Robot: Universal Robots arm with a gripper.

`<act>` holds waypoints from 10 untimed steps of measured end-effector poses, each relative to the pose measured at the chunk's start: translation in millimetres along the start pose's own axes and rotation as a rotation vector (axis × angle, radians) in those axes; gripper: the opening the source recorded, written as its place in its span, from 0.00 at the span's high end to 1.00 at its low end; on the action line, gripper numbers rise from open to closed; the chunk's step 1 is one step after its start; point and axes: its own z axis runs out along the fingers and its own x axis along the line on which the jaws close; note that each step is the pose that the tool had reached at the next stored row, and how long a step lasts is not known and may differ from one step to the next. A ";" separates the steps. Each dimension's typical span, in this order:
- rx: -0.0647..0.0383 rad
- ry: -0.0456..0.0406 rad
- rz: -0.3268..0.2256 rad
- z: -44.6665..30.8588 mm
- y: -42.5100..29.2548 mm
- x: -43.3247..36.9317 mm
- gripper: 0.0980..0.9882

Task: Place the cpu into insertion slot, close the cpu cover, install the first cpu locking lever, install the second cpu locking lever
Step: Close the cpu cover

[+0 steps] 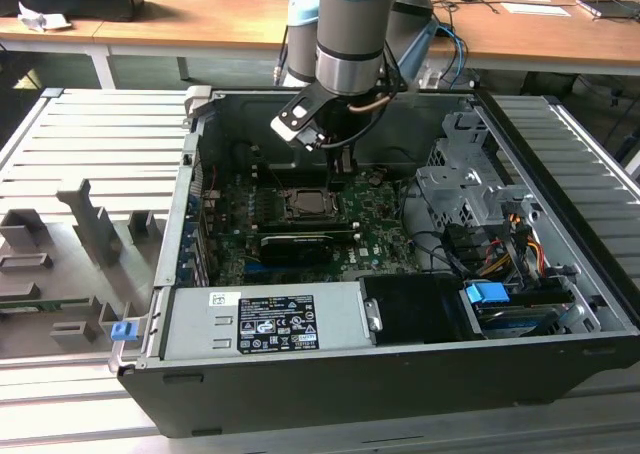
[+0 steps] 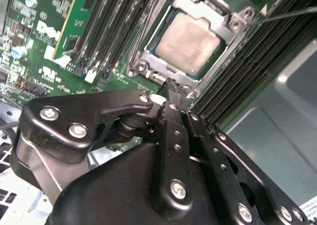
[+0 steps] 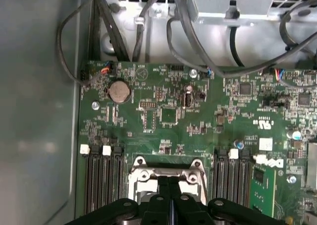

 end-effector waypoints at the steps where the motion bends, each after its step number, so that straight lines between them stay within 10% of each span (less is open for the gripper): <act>1: 0.000 0.0001 0.000 0.1 -2.8 0.1 0.99; 4: 0.001 0.0001 0.000 0.3 -20.9 0.8 0.99; 10: 0.001 0.0001 0.000 0.4 -32.4 1.2 0.99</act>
